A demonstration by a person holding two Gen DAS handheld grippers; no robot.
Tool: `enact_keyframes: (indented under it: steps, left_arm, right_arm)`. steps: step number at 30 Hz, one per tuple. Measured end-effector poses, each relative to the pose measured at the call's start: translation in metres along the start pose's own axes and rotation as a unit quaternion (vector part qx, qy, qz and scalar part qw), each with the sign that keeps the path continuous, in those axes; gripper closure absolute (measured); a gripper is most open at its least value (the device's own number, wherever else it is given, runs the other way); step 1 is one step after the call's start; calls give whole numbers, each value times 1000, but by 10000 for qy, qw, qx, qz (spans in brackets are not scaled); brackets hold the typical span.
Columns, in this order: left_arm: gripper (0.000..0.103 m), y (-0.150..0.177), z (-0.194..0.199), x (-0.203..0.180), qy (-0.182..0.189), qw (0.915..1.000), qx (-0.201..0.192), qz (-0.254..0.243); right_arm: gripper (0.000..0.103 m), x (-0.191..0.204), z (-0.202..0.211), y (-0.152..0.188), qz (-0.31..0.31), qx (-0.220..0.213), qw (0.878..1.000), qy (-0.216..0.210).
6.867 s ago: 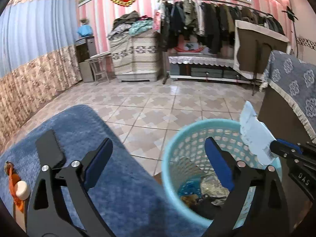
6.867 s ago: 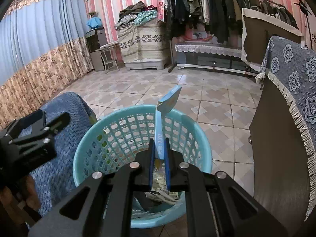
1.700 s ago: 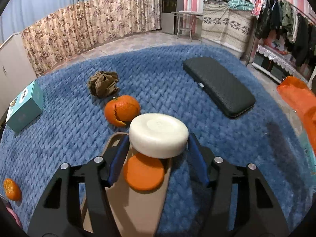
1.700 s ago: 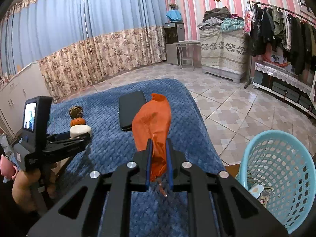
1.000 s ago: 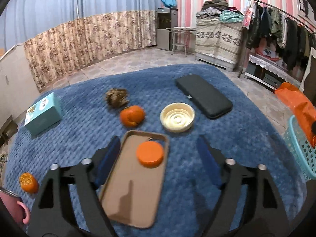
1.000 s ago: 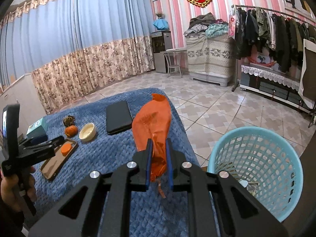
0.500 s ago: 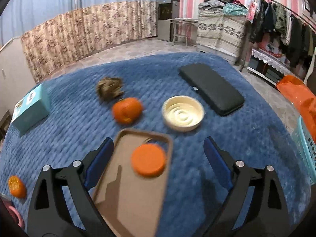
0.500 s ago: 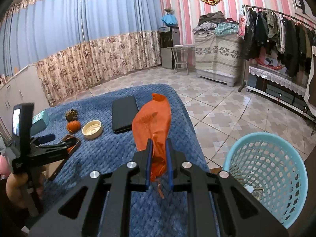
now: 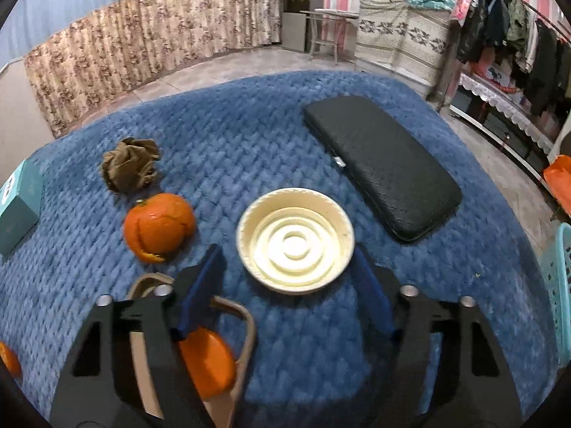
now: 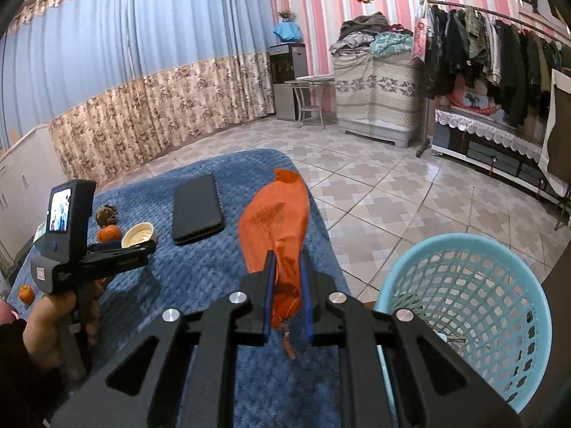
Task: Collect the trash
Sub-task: 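Carry the lid and bag to the basket and open the left tool to drop the lid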
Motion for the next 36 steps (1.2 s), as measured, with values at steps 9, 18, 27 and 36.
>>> enact_keyframes:
  steps: [9,18,27,36]
  left_arm:
    - [44,3,27,-18,219,9994,-238,-92]
    - [44,2,106,-119,1028,9886,-897,-630]
    - [44,17,137,-220,1468,9715,-1180,-1441]
    - [44,40,126,-297,1743,9576,-1126,-1997]
  right_arm:
    - [89,-42,24,-2,-328,-249,9984,396]
    - [89,-93,52,-3,-617,-446,9926,950]
    - [89,-159,79,1,-947,-546,9822,1526]
    - [89,-205,84,9,-1310,-532,9749,1717]
Point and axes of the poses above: each gripper's, at about its wrist camera, not at the fingertips, and z roughly against the way its jaws point, x to its left, y to its underside, the point moved 4 cm from there along -z, roughly the way its jaws point, and after that the axes turned 6 degrees about -z, right-handed, at the moved point
